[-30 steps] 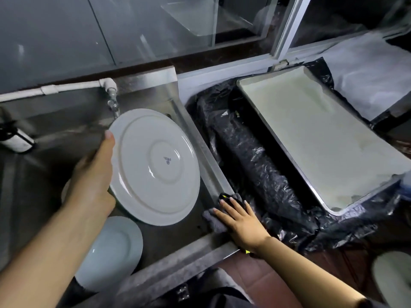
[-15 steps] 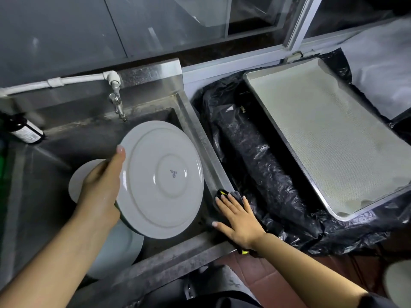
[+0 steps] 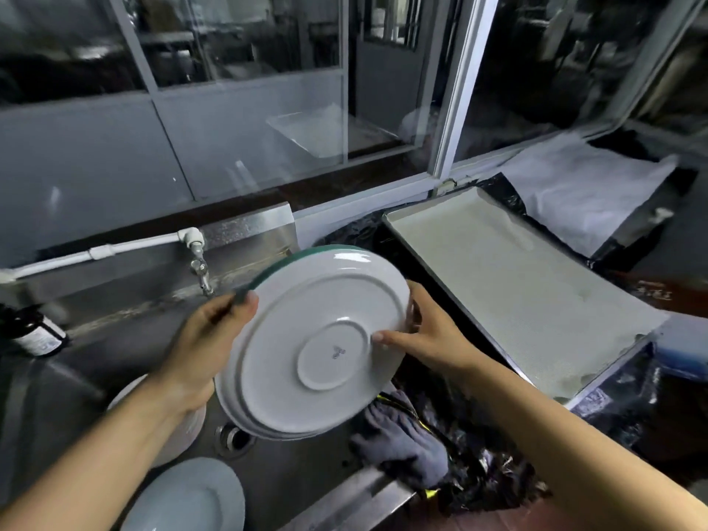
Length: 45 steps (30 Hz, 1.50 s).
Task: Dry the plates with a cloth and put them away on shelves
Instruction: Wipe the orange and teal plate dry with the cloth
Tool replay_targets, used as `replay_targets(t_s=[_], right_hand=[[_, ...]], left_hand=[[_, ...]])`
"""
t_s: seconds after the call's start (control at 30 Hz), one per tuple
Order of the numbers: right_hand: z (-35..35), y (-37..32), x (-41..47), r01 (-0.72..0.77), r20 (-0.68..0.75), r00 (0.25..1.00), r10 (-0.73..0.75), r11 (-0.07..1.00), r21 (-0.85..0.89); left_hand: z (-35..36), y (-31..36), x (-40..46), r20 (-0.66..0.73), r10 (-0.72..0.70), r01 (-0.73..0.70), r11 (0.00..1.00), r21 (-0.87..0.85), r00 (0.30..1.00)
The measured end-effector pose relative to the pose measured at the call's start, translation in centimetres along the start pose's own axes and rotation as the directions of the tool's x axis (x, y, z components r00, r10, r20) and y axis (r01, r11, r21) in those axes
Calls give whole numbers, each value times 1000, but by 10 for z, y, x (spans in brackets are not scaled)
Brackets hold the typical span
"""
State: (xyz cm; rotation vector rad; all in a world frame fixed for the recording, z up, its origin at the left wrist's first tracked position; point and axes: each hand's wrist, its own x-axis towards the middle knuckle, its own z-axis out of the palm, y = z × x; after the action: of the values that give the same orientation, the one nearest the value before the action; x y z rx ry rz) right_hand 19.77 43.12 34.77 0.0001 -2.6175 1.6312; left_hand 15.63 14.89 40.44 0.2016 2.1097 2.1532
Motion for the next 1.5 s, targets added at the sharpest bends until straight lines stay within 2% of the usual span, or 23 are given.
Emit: replay_targets(t_s=[0.07, 0.17, 0.27, 0.33, 0.37, 0.4, 0.47, 0.53, 0.6, 0.7, 0.8, 0.87, 0.97, 1.07, 1.17, 1.3, 1.4, 1.5], right_hand=[[-4, -14, -5, 11, -94, 996, -10, 1000, 5], [-3, -30, -16, 24, -234, 972, -37, 998, -59], [5, -40, -25, 36, -407, 906, -118, 979, -202], [11, -43, -29, 73, -500, 840, -208, 959, -275], [13, -44, -31, 90, -533, 808, -251, 947, -309], [14, -46, -34, 108, -549, 786, -284, 938, -330], [14, -48, -39, 151, -555, 764, -328, 928, -341], [13, -46, -45, 165, -554, 752, -356, 916, -364], [12, -41, -51, 161, -545, 749, -377, 901, -402], [9, -28, -63, 143, -532, 753, -387, 885, -442], [5, -13, -75, 116, -497, 791, -356, 886, -449], [-5, 1, -82, 28, -487, 831, -269, 895, -446], [-26, 3, -92, -146, -494, 869, -28, 939, -310], [-52, 5, -98, -65, -308, 949, 71, 997, 30], [-80, 15, -99, -82, -162, 980, 114, 978, 189], [-118, 49, -96, -167, -185, 944, 274, 878, 450], [-148, 83, -89, -207, -221, 910, 350, 847, 489], [-182, 117, -83, -248, -251, 875, 414, 828, 503]], left_hand=[[-4, 8, 8, 57, 63, -63, 998, 8, 996], [-10, 15, 19, 85, 159, -170, 976, 136, 984], [-11, 9, 29, 50, 192, -197, 971, 137, 980], [-12, 0, 35, 109, 150, -164, 977, 136, 983], [-13, -5, 37, 150, 47, -61, 994, 95, 988], [-14, -10, 39, 188, -99, 100, 995, 3, 977], [-11, -21, 46, 311, -413, 476, 864, -166, 856], [-3, -21, 45, 426, -544, 663, 721, -204, 723], [9, -13, 43, 454, -573, 714, 654, -248, 683], [23, -5, 43, 426, -563, 699, 646, -308, 708], [37, -5, 43, 373, -615, 710, 671, -214, 694], [49, -8, 40, 359, -622, 701, 698, -150, 696], [68, -11, 40, 354, -592, 670, 725, -158, 724], [88, -9, 47, 360, -555, 642, 742, -193, 750], [110, -13, 60, 375, -537, 627, 760, -173, 755], [158, -23, 79, 377, -523, 592, 801, -88, 764], [206, -35, 91, 372, -516, 567, 823, -34, 772], [253, -48, 102, 403, -528, 563, 826, 36, 748]])
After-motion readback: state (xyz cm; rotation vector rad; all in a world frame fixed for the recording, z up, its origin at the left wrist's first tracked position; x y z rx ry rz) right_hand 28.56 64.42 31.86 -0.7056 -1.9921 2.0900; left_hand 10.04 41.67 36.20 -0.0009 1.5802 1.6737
